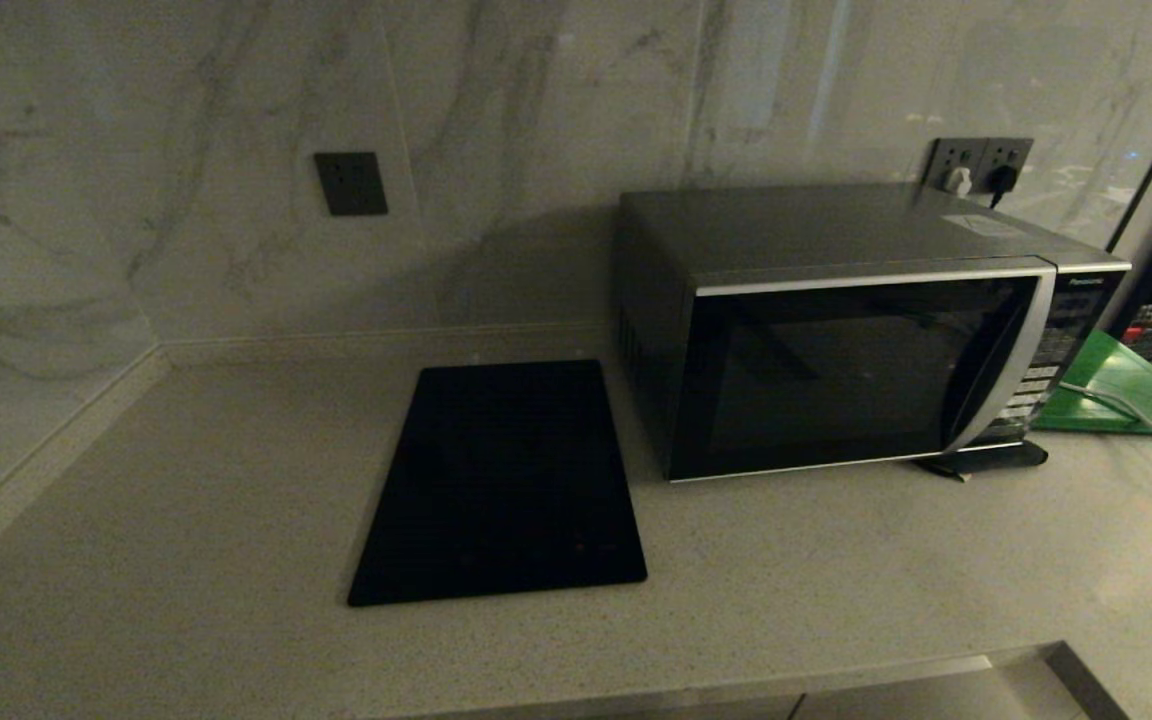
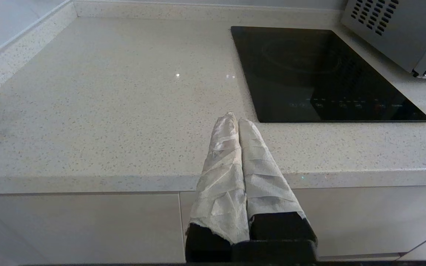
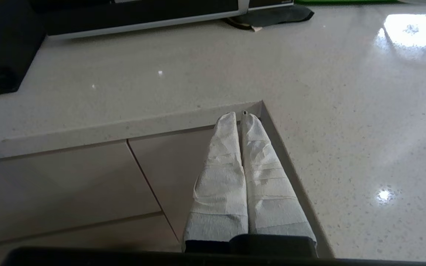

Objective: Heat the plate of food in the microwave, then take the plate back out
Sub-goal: Open the microwave oven

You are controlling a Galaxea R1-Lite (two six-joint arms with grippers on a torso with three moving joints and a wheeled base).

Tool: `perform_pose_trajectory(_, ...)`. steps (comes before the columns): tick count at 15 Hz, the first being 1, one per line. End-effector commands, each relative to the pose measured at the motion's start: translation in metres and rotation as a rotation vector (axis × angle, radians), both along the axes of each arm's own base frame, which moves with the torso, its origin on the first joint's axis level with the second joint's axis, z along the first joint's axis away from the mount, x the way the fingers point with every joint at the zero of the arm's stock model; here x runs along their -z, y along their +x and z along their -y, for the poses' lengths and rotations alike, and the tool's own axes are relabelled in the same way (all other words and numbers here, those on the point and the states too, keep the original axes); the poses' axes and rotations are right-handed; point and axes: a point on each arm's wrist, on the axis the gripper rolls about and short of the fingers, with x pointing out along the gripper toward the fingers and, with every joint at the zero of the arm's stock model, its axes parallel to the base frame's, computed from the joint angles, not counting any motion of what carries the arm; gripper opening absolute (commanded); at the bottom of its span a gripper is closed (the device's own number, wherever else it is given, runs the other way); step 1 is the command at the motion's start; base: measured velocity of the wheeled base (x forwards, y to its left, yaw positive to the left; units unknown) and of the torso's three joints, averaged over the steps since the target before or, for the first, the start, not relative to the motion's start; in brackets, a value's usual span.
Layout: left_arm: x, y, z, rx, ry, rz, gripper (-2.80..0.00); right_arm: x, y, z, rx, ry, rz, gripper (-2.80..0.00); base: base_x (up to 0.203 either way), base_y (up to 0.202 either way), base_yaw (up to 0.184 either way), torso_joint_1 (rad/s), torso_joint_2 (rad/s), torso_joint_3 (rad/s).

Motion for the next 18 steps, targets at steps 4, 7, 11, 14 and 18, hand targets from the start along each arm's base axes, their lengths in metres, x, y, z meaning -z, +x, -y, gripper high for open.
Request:
perform_pose_trajectory(4, -0.0001, 0.0001, 0.0000, -0.002, -0.001, -0.001, -2.80, 0.0045, 0.0026, 0.0000, -0.002, 0.001, -0.005, -2.80, 0.000, 0.000, 0.000, 0.000, 0.00, 0.000)
perform_pose_trajectory(7, -0.0001, 0.0001, 0.0000, -0.002, -0.001, -0.001, -2.80, 0.0054, 0.0031, -0.0002, -0.012, 0.004, -0.006, -2.80, 0.000, 0.000, 0.000, 0.000, 0.00, 0.000)
perform_pose_trajectory(11, -0.0001, 0.0001, 0.0000, -0.002, -0.001, -0.001, -2.80, 0.0049, 0.0093, -0.0013, -0.063, -0.045, 0.097, -2.80, 0.000, 0.000, 0.000, 0.000, 0.00, 0.000)
perform_pose_trajectory(14, -0.0001, 0.0001, 0.0000, -0.002, -0.001, -0.001, -2.80, 0.0055, 0.0106, -0.0016, -0.075, -0.055, 0.117, -2.80, 0.000, 0.000, 0.000, 0.000, 0.00, 0.000)
perform_pose_trajectory(18, -0.0001, 0.0001, 0.0000, -0.002, -0.001, -0.001, -2.80, 0.0058, 0.0108, -0.0016, -0.076, -0.056, 0.117, -2.80, 0.000, 0.000, 0.000, 0.000, 0.00, 0.000)
